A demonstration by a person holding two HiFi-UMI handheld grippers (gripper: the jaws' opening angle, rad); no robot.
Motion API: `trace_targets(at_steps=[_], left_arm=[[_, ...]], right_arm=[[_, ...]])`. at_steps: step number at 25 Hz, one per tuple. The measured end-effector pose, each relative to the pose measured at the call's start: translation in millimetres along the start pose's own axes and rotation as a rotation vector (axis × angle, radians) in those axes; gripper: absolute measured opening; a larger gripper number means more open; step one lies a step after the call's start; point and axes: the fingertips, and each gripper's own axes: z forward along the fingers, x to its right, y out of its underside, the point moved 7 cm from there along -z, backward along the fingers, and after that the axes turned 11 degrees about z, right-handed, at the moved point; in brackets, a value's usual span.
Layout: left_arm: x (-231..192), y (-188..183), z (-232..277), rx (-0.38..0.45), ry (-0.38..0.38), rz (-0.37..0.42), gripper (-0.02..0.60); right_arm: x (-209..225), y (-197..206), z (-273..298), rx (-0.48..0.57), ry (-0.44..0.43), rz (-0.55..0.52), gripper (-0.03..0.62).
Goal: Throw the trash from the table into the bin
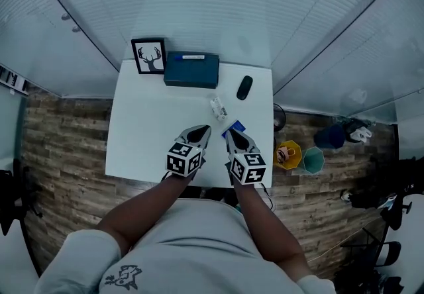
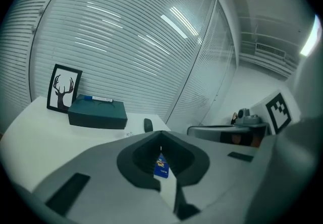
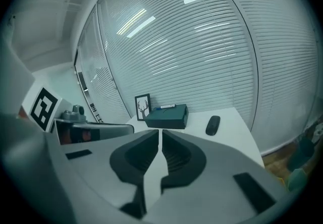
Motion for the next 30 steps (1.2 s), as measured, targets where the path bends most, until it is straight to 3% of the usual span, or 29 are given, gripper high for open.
trace_targets(at_steps=[4,15,20,24,30], left_arm=[[-21.5,1.7,13.6,-0.019,0.015,-0.008,0.006],[-70.9,17.5,48.8,-0.086,0.061,-0.049,0.006],[-89.0,31.1,60.8,-0.121,0.067,-0.079,0.006],[-95.5,41.5,67.3,-0.144,0.064,-0.110,0.006],[-96.5,53.7,76.2,-0.171,0.088,-0.085,0.006]], right_arm=[[9.7,-3.4,25.8,-0.024,0.035,0.004,0.013],[46.3,18.9,95.9,-0.161,0.134,0.033,0.171],[58.5,27.3,123.6,-0.227,0.154,-0.016,0.234],[61.9,33.9,135.0,-0.261,0.159,-0.045,0.242],[73.5,46.9,151.0,-0.314,0.173,-0.016,0.242]])
